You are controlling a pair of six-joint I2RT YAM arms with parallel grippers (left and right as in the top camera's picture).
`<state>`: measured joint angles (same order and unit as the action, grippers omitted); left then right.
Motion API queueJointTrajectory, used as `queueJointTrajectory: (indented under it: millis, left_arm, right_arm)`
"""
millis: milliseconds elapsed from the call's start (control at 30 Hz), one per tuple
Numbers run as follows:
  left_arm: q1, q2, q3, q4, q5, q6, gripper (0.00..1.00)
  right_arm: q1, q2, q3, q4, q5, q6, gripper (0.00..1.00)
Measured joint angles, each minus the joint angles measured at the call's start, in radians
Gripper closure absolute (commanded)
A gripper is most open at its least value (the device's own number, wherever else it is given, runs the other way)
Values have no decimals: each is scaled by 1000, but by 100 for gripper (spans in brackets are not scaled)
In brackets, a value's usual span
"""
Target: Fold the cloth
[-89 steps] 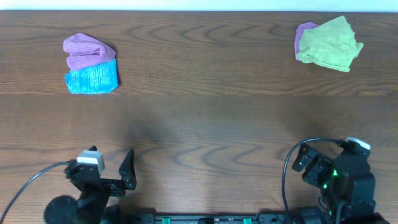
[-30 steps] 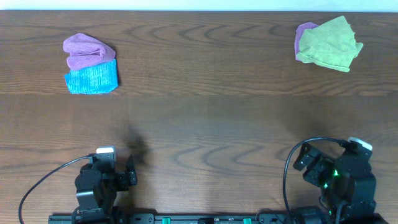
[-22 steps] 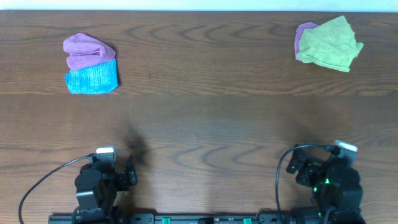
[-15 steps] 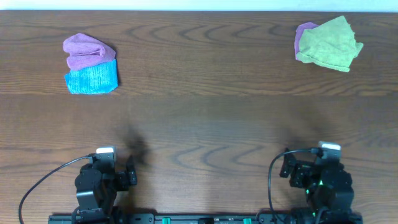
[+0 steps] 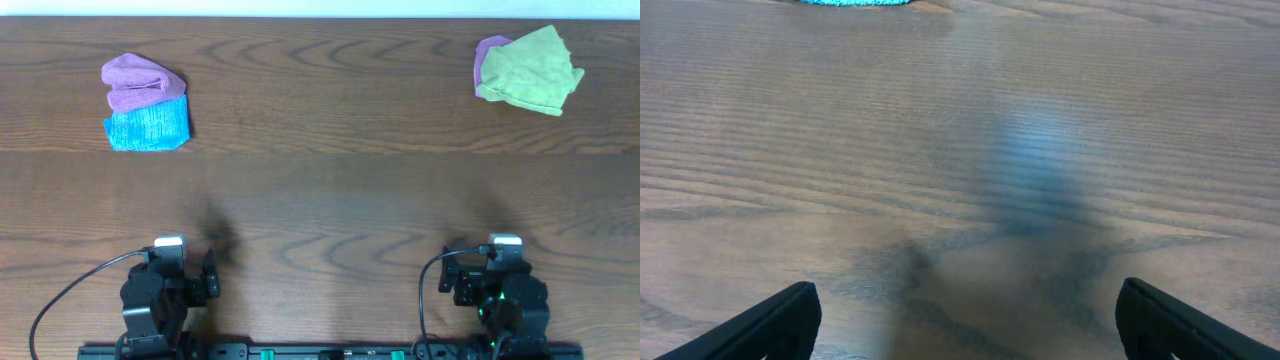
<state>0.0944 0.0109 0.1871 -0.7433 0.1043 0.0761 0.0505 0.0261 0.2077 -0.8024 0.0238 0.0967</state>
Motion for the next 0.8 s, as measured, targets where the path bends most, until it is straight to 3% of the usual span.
queueJointTrajectory:
  millis: [800]
  left_arm:
    - [0, 0, 0, 0, 0, 0, 5]
  right_arm:
    - [0, -9, -19, 6, -8, -87, 1]
